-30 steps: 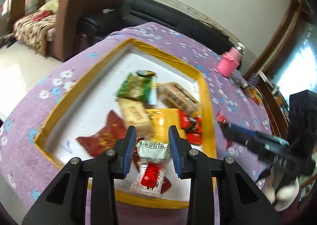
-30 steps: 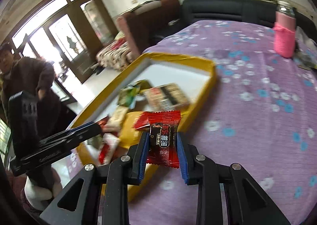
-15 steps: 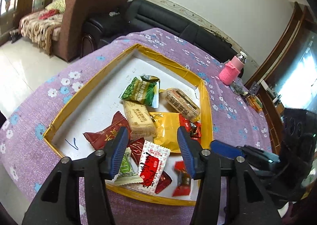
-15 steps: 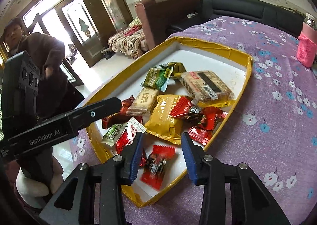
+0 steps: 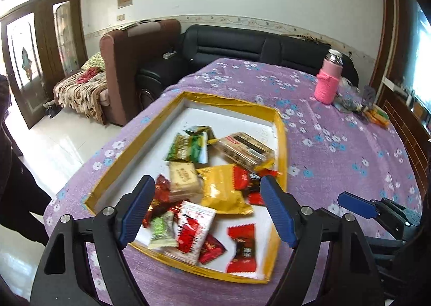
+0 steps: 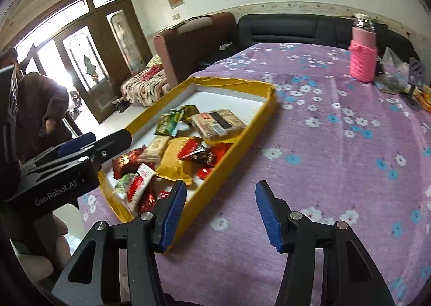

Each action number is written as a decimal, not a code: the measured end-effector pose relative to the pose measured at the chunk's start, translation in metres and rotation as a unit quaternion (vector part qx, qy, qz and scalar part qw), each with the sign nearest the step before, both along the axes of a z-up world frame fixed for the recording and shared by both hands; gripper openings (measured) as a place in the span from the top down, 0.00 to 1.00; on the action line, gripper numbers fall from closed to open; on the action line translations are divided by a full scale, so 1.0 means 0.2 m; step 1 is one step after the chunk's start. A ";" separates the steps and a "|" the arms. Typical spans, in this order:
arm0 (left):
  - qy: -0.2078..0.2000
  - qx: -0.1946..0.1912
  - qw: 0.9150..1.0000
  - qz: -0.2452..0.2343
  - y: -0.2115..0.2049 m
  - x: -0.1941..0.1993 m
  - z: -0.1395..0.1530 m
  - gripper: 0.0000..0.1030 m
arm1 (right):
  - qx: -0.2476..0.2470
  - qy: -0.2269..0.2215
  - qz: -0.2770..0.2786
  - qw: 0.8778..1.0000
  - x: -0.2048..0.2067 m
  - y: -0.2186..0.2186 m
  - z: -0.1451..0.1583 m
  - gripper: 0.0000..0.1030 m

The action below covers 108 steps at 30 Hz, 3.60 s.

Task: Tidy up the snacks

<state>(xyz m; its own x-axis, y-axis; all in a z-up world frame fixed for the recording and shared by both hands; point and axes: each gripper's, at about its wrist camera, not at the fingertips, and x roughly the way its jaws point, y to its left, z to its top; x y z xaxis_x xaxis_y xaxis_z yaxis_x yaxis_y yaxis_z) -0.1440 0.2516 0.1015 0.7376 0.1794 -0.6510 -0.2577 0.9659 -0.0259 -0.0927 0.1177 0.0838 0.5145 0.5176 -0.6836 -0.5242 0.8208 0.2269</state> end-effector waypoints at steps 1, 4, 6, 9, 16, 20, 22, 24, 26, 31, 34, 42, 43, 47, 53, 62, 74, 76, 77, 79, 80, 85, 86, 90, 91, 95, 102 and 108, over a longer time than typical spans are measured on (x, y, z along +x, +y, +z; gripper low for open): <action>0.003 0.002 1.000 -0.004 -0.02 0.00 0.00 0.21 | -0.003 -0.002 -0.004 1.000 -0.01 -0.02 0.00 0.44; 0.012 0.006 1.000 -0.013 -0.08 0.01 -0.01 0.21 | -0.002 -0.003 -0.014 1.000 -0.01 -0.07 -0.01 0.43; 0.018 0.008 1.000 -0.018 -0.11 0.01 -0.01 0.21 | -0.002 -0.002 -0.021 1.000 -0.01 -0.10 -0.02 0.42; 0.030 0.012 0.999 -0.024 -0.15 0.03 -0.03 0.21 | -0.003 -0.001 -0.030 1.000 -0.01 -0.14 -0.03 0.41; 0.047 0.012 0.998 -0.036 -0.21 0.04 -0.05 0.21 | -0.013 -0.004 -0.039 0.999 -0.03 -0.17 -0.04 0.39; 0.049 0.011 0.998 -0.040 -0.22 0.04 -0.06 0.21 | -0.020 -0.005 -0.037 0.999 -0.04 -0.15 -0.05 0.39; 0.051 0.010 0.998 -0.040 -0.22 0.04 -0.06 0.21 | -0.024 -0.005 -0.036 0.999 -0.04 -0.14 -0.05 0.38; 0.052 0.007 0.998 -0.041 -0.21 0.04 -0.06 0.21 | -0.028 -0.005 -0.035 0.999 -0.05 -0.13 -0.06 0.38; 0.053 0.003 0.998 -0.041 -0.21 0.03 -0.06 0.21 | -0.032 -0.007 -0.032 0.999 -0.06 -0.11 -0.06 0.38; 0.058 -0.004 0.997 -0.043 -0.20 0.03 -0.08 0.21 | -0.044 -0.011 -0.027 0.999 -0.08 -0.08 -0.07 0.37; 0.059 -0.007 0.997 -0.046 -0.19 0.02 -0.08 0.21 | -0.051 -0.013 -0.025 0.998 -0.08 -0.07 -0.08 0.36; 0.032 0.005 0.997 0.073 0.26 -0.14 -0.04 0.21 | -0.068 -0.006 -0.024 0.997 -0.08 -0.07 -0.09 0.36; 0.035 0.009 0.994 0.101 0.35 -0.17 -0.04 0.21 | -0.058 0.000 -0.015 0.998 -0.08 -0.07 -0.08 0.36; 0.056 0.004 0.981 0.185 0.68 -0.27 -0.11 0.21 | -0.035 0.022 0.025 0.999 -0.10 0.00 -0.07 0.36; 0.118 0.038 0.972 0.198 0.89 -0.18 -0.28 0.21 | -0.057 0.053 0.085 0.993 -0.17 0.22 -0.14 0.36; 0.122 0.047 0.977 0.171 0.91 -0.07 -0.29 0.21 | -0.099 0.041 0.104 0.989 -0.21 0.38 -0.20 0.38; 0.121 0.057 0.982 0.130 0.81 0.06 -0.27 0.22 | -0.097 0.045 0.062 0.992 -0.18 0.33 -0.17 0.38; 0.121 0.058 0.983 0.125 0.79 0.08 -0.27 0.22 | -0.096 0.046 0.055 0.993 -0.17 0.32 -0.16 0.36; 0.119 0.056 0.983 0.125 0.79 0.06 -0.27 0.21 | -0.094 0.048 0.052 0.993 -0.17 0.31 -0.16 0.36; 0.114 0.045 0.984 0.126 0.79 0.04 -0.26 0.21 | -0.089 0.053 0.051 0.993 -0.17 0.30 -0.16 0.36; 0.111 0.037 0.985 0.126 0.79 0.02 -0.26 0.21 | -0.087 0.053 0.050 0.993 -0.17 0.29 -0.16 0.36; 0.071 0.034 0.990 0.118 0.70 -0.11 -0.16 0.21 | -0.086 0.045 0.053 0.994 -0.21 0.23 -0.13 0.36; 0.057 0.035 0.991 0.114 0.66 -0.13 -0.13 0.21 | -0.085 0.043 0.049 0.994 -0.21 0.21 -0.13 0.36; -0.024 0.060 0.993 0.098 0.47 -0.26 0.02 0.21 | -0.070 0.039 0.029 0.996 -0.19 0.11 -0.10 0.36; -0.050 0.075 0.991 0.098 0.41 -0.30 0.06 0.21 | -0.064 0.037 0.023 0.997 -0.19 0.08 -0.09 0.36; -0.151 0.120 0.976 0.101 0.17 -0.47 0.24 0.02 | -0.035 0.019 -0.004 0.999 -0.18 -0.02 -0.03 0.35; -0.209 0.143 0.962 0.102 -0.04 -0.55 0.42 0.00 | -0.003 -0.018 -0.015 1.000 -0.19 -0.09 0.07 0.33; -0.149 0.097 0.983 0.049 -0.13 -0.48 0.39 0.00 | 0.009 -0.082 -0.030 0.996 -0.26 -0.13 0.11 0.21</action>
